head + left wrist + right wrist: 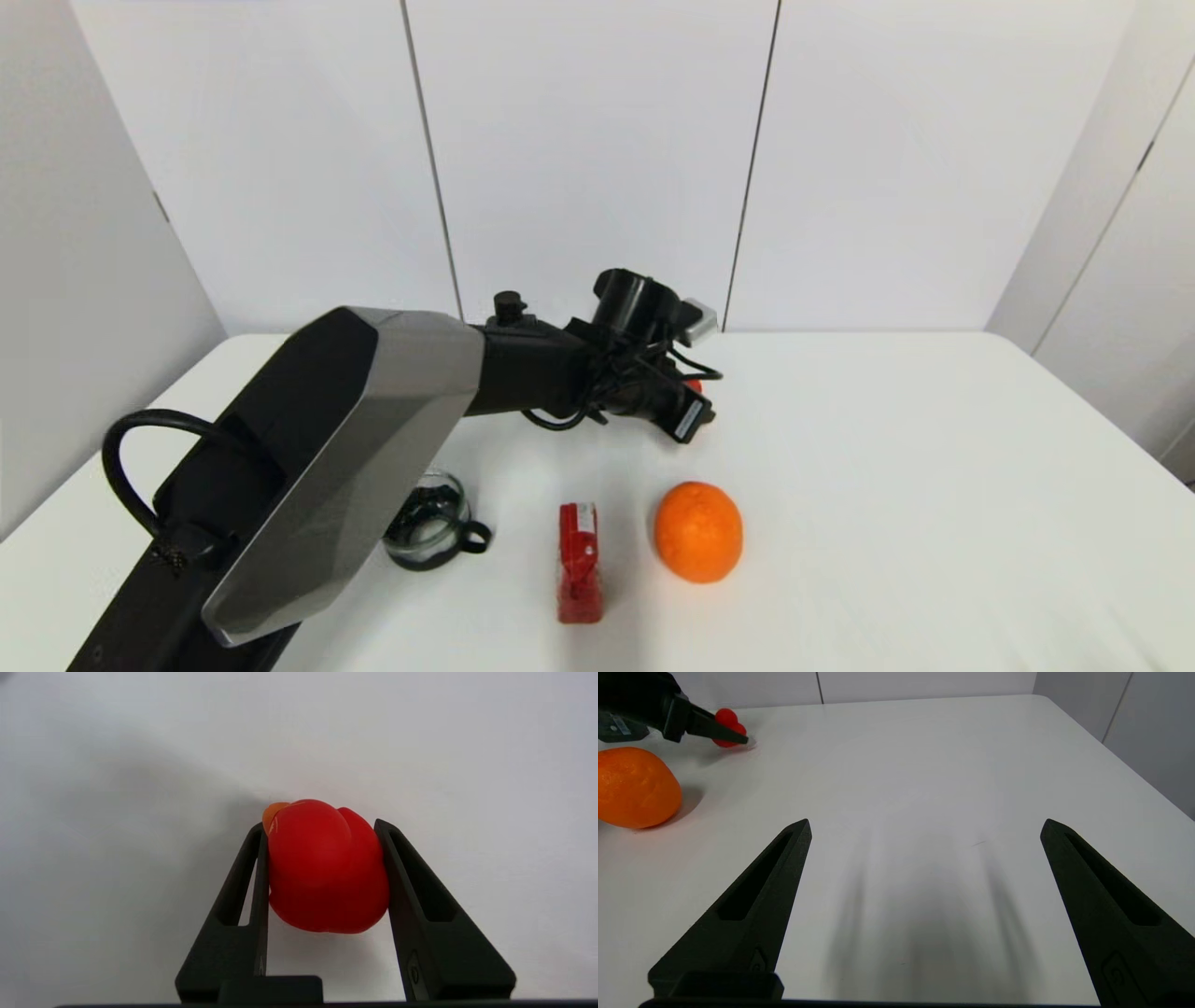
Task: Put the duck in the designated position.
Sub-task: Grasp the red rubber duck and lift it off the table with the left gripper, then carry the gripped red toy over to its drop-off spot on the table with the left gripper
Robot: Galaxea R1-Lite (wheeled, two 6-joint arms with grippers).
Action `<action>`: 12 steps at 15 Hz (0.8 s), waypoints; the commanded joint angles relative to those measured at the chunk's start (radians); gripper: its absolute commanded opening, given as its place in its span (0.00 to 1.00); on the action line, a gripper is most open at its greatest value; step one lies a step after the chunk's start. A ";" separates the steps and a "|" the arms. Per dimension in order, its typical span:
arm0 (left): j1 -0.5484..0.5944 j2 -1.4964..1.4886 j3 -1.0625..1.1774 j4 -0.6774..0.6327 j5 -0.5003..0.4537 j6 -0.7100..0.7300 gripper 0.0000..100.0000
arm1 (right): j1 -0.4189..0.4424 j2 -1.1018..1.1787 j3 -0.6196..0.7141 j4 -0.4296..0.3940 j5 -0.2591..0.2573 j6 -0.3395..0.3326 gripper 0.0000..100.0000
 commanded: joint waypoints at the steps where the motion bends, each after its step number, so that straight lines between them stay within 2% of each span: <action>1: -0.001 -0.117 0.007 0.054 -0.002 -0.003 0.00 | 0.000 0.002 0.000 -0.001 0.000 -0.001 1.00; 5: -0.001 -0.258 0.010 0.078 0.013 -0.004 0.00 | 0.000 0.002 0.000 -0.001 0.000 -0.001 1.00; 8: 0.004 -0.354 0.008 0.075 0.075 -0.004 0.00 | 0.000 0.002 0.000 -0.001 0.000 -0.001 1.00; 12: 0.064 -0.482 0.013 0.080 0.112 -0.004 0.00 | 0.000 0.000 0.000 -0.001 0.000 -0.001 1.00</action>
